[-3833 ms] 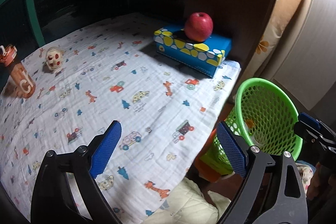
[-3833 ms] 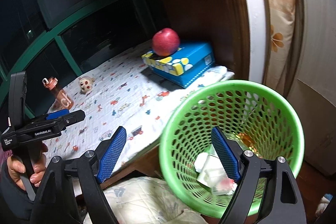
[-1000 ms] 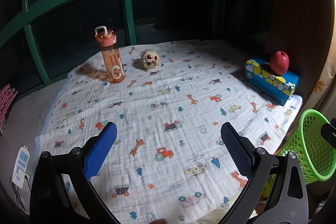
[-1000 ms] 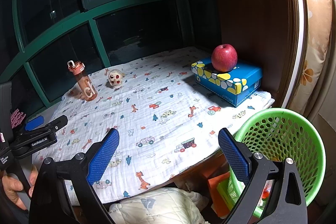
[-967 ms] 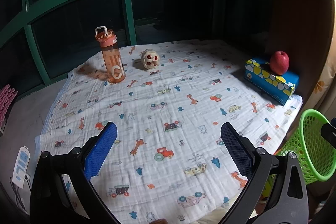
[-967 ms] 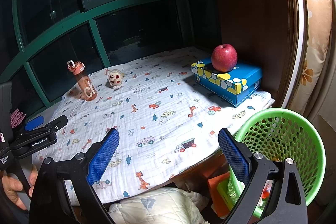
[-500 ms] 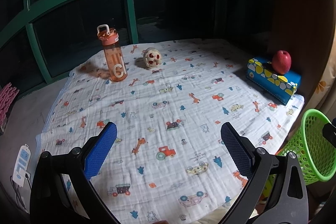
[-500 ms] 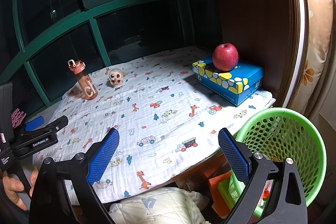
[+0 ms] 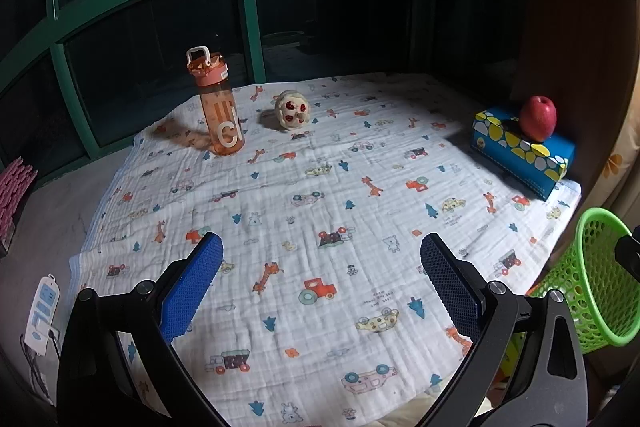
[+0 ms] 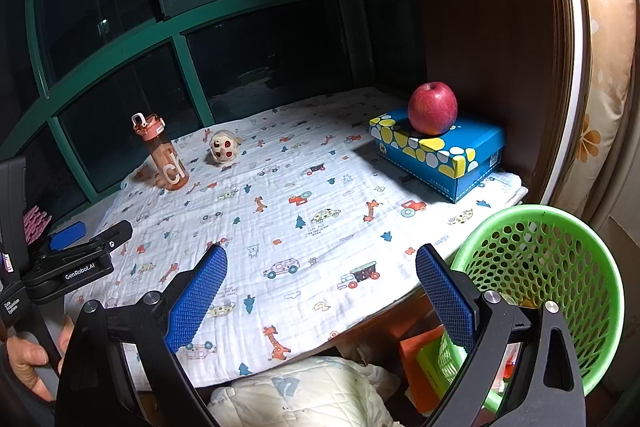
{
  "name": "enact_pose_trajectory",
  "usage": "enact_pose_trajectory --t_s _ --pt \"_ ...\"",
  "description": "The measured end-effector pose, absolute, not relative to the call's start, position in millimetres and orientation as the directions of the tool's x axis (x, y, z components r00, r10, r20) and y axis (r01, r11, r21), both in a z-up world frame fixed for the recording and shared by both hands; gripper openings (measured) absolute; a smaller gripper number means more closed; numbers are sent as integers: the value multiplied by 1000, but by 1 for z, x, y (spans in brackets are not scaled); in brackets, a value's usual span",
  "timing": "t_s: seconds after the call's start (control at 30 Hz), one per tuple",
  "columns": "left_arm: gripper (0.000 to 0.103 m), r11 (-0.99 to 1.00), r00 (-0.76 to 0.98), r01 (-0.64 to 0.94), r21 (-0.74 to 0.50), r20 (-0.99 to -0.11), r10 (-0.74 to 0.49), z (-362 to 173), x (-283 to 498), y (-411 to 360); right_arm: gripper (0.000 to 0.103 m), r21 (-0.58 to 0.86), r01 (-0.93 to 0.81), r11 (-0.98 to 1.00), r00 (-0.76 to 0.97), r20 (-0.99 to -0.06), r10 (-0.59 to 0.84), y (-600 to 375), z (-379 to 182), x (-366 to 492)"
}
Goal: Collect trash
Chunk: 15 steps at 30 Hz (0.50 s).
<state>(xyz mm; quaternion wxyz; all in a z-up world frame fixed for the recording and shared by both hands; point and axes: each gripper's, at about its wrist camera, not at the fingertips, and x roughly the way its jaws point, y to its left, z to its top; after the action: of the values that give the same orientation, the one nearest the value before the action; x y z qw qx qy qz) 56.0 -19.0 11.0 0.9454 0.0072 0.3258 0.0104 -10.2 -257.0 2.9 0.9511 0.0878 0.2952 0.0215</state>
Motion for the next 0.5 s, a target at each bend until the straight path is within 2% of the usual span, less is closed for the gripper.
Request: enact_pose_trajectory --t_s 0.5 --pt "98 1000 788 -18 24 -615 29 9 54 -20 92 179 4 984 822 -561 99 -256 2 -9"
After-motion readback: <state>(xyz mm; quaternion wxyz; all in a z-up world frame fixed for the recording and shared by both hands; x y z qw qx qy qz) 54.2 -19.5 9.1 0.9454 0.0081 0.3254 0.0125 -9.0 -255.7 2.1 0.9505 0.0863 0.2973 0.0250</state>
